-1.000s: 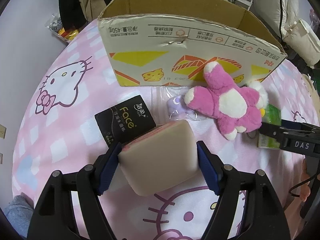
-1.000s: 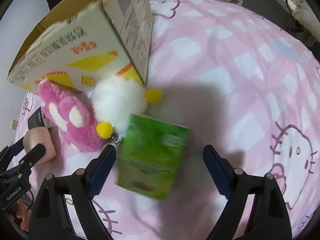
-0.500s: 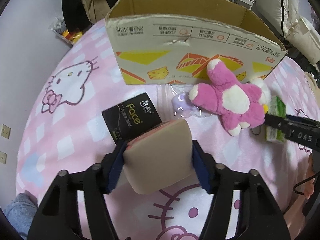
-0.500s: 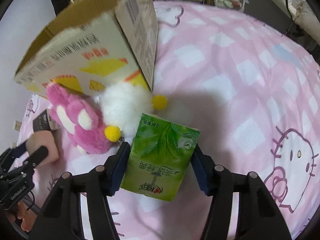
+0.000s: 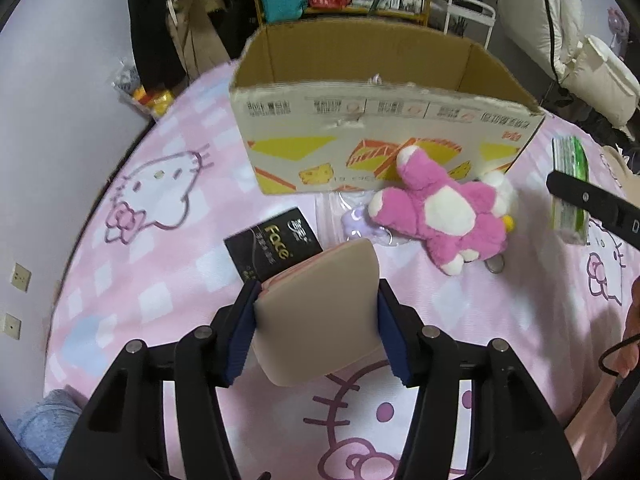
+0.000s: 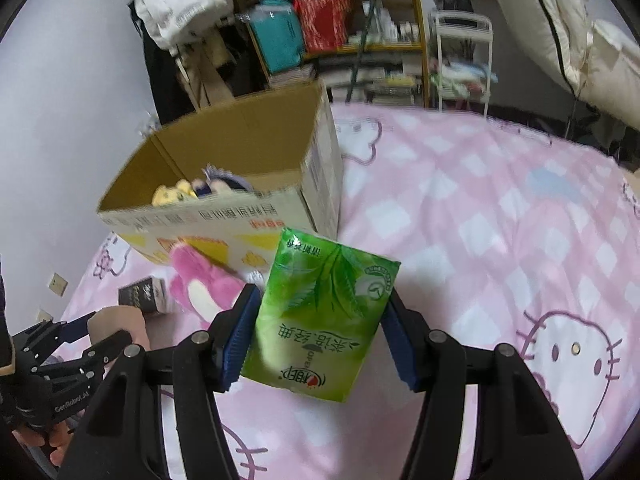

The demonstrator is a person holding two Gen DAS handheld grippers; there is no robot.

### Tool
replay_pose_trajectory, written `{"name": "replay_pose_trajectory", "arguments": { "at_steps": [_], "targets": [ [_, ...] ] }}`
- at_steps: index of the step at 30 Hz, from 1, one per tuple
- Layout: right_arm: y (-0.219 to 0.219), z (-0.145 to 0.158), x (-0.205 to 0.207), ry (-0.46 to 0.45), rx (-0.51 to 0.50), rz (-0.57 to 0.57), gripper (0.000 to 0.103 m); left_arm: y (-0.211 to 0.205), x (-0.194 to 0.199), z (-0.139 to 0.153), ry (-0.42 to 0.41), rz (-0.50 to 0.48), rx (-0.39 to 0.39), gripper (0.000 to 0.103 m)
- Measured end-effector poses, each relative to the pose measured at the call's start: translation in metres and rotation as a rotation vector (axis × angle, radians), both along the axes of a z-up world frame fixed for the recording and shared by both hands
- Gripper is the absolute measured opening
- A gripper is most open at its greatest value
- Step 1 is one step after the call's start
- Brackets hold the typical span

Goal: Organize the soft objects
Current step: 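Lift the sponge and tissue pack over the box and release them inside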

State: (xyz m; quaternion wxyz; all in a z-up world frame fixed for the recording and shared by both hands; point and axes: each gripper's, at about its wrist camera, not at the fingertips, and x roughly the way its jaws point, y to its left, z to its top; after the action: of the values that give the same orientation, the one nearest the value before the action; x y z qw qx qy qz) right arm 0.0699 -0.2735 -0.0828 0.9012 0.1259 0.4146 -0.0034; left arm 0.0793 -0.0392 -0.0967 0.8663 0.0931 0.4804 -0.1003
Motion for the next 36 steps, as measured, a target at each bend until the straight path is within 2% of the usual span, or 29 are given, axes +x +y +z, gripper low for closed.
{"name": "replay_pose_trajectory", "arguments": {
  "at_steps": [5, 8, 16, 21, 26, 29, 36],
  "targets": [
    [0.011, 0.02, -0.013, -0.131, -0.06, 0.019, 0.064, 0.005, -0.014, 0.023, -0.099, 0.001, -0.037, 0.055],
    [0.018, 0.035, -0.022, -0.213, -0.095, 0.027, 0.064, 0.009, -0.026, 0.041, -0.194, 0.001, -0.059, 0.055],
    [0.017, 0.065, -0.04, -0.381, -0.087, 0.024, 0.064, 0.014, -0.059, 0.084, -0.434, -0.012, -0.1, 0.055],
    [0.018, 0.079, -0.049, -0.455, -0.108, -0.001, 0.064, 0.014, -0.074, 0.103, -0.552, -0.019, -0.106, 0.055],
    [0.016, 0.097, -0.063, -0.557, -0.107, -0.026, 0.064, 0.013, -0.083, 0.111, -0.624, -0.045, -0.126, 0.055],
    [0.016, 0.103, -0.066, -0.578, -0.105, -0.03, 0.064, 0.014, -0.084, 0.118, -0.64, -0.051, -0.155, 0.055],
    [0.016, 0.117, -0.059, -0.598, -0.112, -0.014, 0.064, 0.017, -0.083, 0.149, -0.699, -0.034, -0.168, 0.055]
  ]
}}
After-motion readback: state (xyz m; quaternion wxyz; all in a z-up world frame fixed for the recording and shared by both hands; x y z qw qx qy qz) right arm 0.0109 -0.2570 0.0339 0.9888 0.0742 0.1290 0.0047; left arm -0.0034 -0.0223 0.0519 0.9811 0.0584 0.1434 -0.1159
